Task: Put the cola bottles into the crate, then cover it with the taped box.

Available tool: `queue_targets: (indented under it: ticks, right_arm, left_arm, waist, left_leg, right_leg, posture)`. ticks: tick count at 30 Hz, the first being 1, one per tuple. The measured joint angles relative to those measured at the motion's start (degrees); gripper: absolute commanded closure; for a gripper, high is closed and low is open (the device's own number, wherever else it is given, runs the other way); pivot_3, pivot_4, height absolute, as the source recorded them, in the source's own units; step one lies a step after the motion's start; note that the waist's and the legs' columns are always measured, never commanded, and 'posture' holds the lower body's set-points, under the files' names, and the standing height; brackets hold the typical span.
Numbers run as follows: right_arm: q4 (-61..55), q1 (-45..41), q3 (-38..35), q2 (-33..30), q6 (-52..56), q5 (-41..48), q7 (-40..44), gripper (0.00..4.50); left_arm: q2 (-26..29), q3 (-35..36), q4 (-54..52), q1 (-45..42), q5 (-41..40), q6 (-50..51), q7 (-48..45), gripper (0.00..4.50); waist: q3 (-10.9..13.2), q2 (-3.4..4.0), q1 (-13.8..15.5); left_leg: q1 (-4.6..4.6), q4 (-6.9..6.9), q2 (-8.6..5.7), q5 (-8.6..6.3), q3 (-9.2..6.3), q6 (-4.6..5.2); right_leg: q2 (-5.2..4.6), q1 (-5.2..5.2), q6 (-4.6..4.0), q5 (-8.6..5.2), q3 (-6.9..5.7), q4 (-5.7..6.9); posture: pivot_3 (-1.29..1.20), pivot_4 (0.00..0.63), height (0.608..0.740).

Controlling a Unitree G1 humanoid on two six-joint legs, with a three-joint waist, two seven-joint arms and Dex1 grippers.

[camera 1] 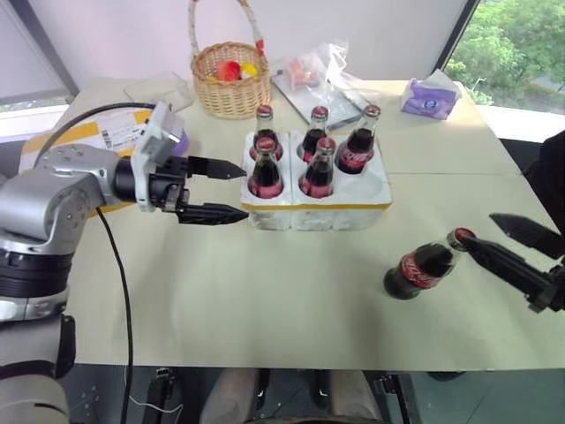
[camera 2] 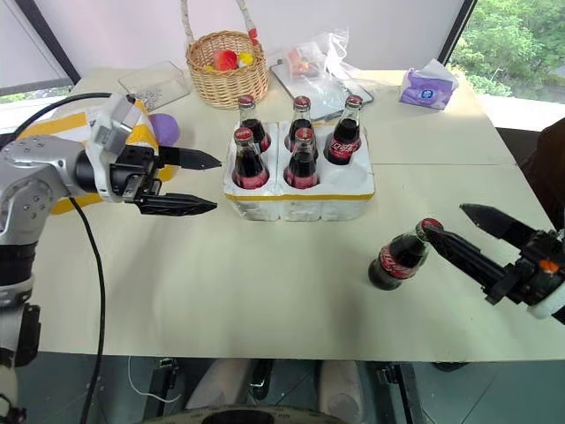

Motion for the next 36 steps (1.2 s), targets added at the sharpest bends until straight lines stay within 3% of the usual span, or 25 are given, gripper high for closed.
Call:
queue_targets:
  ticks: [5, 11, 18, 33, 36]
  right_arm:
    - [-7.33, 11.11, 6.85, 3.61, -5.34, -8.13, 0.93, 0.0]
    - [-7.89, 13.86, 15.1, 6.38, -11.85, -16.34, 0.56, 0.0]
    - [-4.72, 12.45, 22.89, 7.9, -15.78, -20.93, -1.61, 0.0]
    - [3.62, 4.92, 31.17, 9.42, -19.24, -25.23, -4.15, 0.0]
    - [4.47, 3.89, 31.78, 9.62, -19.55, -25.0, -4.01, 0.9]
  left_arm:
    - [-1.6, -1.43, 1.82, -1.77, 2.1, -3.01, -1.72, 0.04]
    - [-3.15, -2.7, 2.54, -2.12, 3.53, -3.89, -1.85, 0.04]
    - [-3.19, -2.67, 2.45, -3.11, 3.71, -3.83, -1.81, 0.04]
    - [-3.08, -2.46, 1.05, -3.07, 3.62, -3.1, -1.3, 0.04]
    - [-3.08, -2.46, 0.98, -3.02, 3.62, -3.06, -1.27, 0.0]
  waist:
    - [0.0, -0.01, 0.14]
    - [-0.01, -0.01, 0.05]
    - [-0.01, -0.01, 0.05]
    - [-0.01, -0.01, 0.04]
    - [-0.01, -0.01, 0.11]
  left_leg:
    - [0.0, -0.04, 0.06, -0.01, 0.0, 0.0]
    - [0.02, -0.03, 0.07, -0.01, 0.03, 0.0]
    - [0.03, -0.03, 0.08, -0.01, 0.03, 0.0]
    - [0.04, -0.03, 0.07, -0.01, 0.03, 0.0]
    - [0.04, -0.04, 0.08, -0.01, 0.03, 0.0]
  right_leg:
    - [0.07, 0.0, 0.02, 0.0, -0.02, -0.02]
    - [0.08, 0.01, 0.0, -0.01, 0.01, -0.06]
    - [0.09, 0.01, 0.0, -0.01, 0.01, -0.06]
    - [0.13, 0.01, 0.01, 0.0, 0.01, -0.06]
    - [0.14, 0.01, 0.03, 0.0, 0.0, -0.05]
  posture:
    - [0.0, 0.15, 0.74]
    - [0.0, 0.15, 0.74]
    - [0.0, 0.15, 0.74]
    - [0.0, 0.15, 0.74]
    - [0.0, 0.15, 0.74]
